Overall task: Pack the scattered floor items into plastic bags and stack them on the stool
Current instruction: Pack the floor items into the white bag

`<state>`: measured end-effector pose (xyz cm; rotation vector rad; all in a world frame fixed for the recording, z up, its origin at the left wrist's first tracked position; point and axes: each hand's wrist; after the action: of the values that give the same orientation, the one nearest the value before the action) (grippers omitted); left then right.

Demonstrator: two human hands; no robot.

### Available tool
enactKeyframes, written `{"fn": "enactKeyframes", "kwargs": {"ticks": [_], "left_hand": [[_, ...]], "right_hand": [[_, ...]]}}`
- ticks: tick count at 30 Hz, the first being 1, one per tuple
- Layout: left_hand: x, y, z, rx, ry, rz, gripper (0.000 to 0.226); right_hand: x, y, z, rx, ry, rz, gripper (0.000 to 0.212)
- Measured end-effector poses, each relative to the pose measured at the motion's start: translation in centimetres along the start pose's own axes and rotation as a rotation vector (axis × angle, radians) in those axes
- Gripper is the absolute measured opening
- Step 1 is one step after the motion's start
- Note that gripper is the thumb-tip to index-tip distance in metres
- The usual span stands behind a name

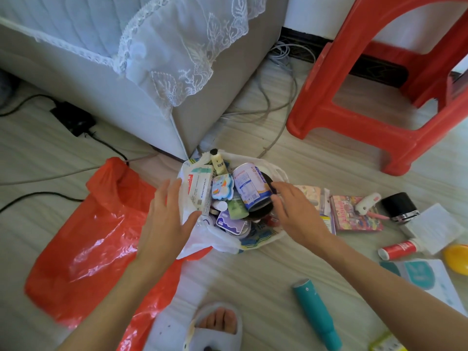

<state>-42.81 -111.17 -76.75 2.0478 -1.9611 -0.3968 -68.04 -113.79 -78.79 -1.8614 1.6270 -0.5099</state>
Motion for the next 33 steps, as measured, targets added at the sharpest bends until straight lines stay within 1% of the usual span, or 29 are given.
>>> {"fn": "enactKeyframes", "kwargs": {"ticks": [3, 4, 6, 8, 10, 11, 12, 13, 15, 17, 19, 22, 23, 25, 28, 29, 31, 32, 33], "left_hand": [[2.2, 1.4, 0.4, 0.09, 0.073, 0.071, 0.064], [3.2, 1.9, 0.5, 0.113, 0.072, 0.101, 0.064], [5.5, 2.7, 0.7, 0.17, 0.037, 0.151, 0.066], [7.8, 3.2, 0.8, 0.256, 0.009, 0.186, 0.067], [9.9, 3.3, 0.9, 0.338, -0.026, 0.176, 0.067], [10.8, 3.2, 1.0, 0.349, -0.053, 0.143, 0.066], [11.5, 3.2, 1.2, 0.338, -0.078, 0.106, 0.06], [12.0, 3.0, 1.3, 0.311, -0.082, 0.082, 0.049], [12.3, 2.9, 1.5, 0.243, -0.014, 0.083, 0.025], [12.4, 3.0, 1.3, 0.173, 0.065, 0.092, 0.02], [12.4, 3.2, 0.8, 0.127, 0.122, 0.087, 0.019], [13.0, 3.4, -0.2, 0.096, 0.226, 0.115, 0.017], [13.2, 3.5, -0.6, 0.078, 0.252, 0.126, 0.016], [13.4, 3.7, -1.1, 0.051, 0.264, 0.129, 0.014], [12.5, 4.0, -1.1, 0.018, 0.213, 0.104, 0.015], [11.9, 4.0, -1.1, -0.003, 0.175, 0.072, 0.022], [10.0, 4.0, -1.1, -0.026, 0.088, -0.005, 0.05], [8.7, 4.1, -1.3, -0.011, 0.081, -0.03, 0.061], [7.2, 4.4, -1.4, 0.029, 0.127, -0.02, 0.065]], "right_hand": [[0.6, 2.2, -0.7, 0.085, 0.086, 0.232, 0.037], [1.1, 3.0, -0.8, 0.1, 0.092, 0.306, 0.038], [2.2, 4.4, -0.8, 0.135, 0.057, 0.42, 0.044], [3.7, 5.4, -0.4, 0.236, 0.012, 0.532, 0.05], [4.8, 6.0, 0.4, 0.345, -0.041, 0.643, 0.052], [5.1, 6.1, 0.9, 0.395, -0.066, 0.683, 0.052], [5.5, 6.3, 1.4, 0.453, -0.073, 0.716, 0.05], [5.8, 6.4, 1.7, 0.522, -0.05, 0.752, 0.045], [6.4, 6.7, 1.9, 0.682, 0.037, 0.849, 0.029], [6.7, 7.1, 1.9, 0.778, 0.113, 0.928, 0.014], [6.5, 7.4, 2.1, 0.743, 0.16, 0.894, 0.017], [5.8, 7.2, 1.8, 0.652, 0.227, 0.783, 0.01], [5.4, 7.3, 1.3, 0.648, 0.269, 0.767, 0.011], [4.7, 7.8, 0.3, 0.64, 0.328, 0.734, 0.019], [2.8, 7.8, -0.8, 0.576, 0.337, 0.667, 0.024], [2.1, 7.5, -0.9, 0.553, 0.322, 0.649, 0.025], [0.8, 7.1, -0.9, 0.53, 0.288, 0.634, 0.024], [0.4, 7.2, -0.7, 0.542, 0.292, 0.641, 0.023], [0.0, 7.2, -0.5, 0.577, 0.307, 0.665, 0.022]]}}
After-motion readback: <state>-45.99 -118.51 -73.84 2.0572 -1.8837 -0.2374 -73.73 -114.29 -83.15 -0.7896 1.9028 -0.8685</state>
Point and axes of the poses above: each hand's wrist, its own x-axis towards the middle knuckle, its own z-axis out of the palm, y = z × x, and after that the axes turned 7 degrees about x, right-handed
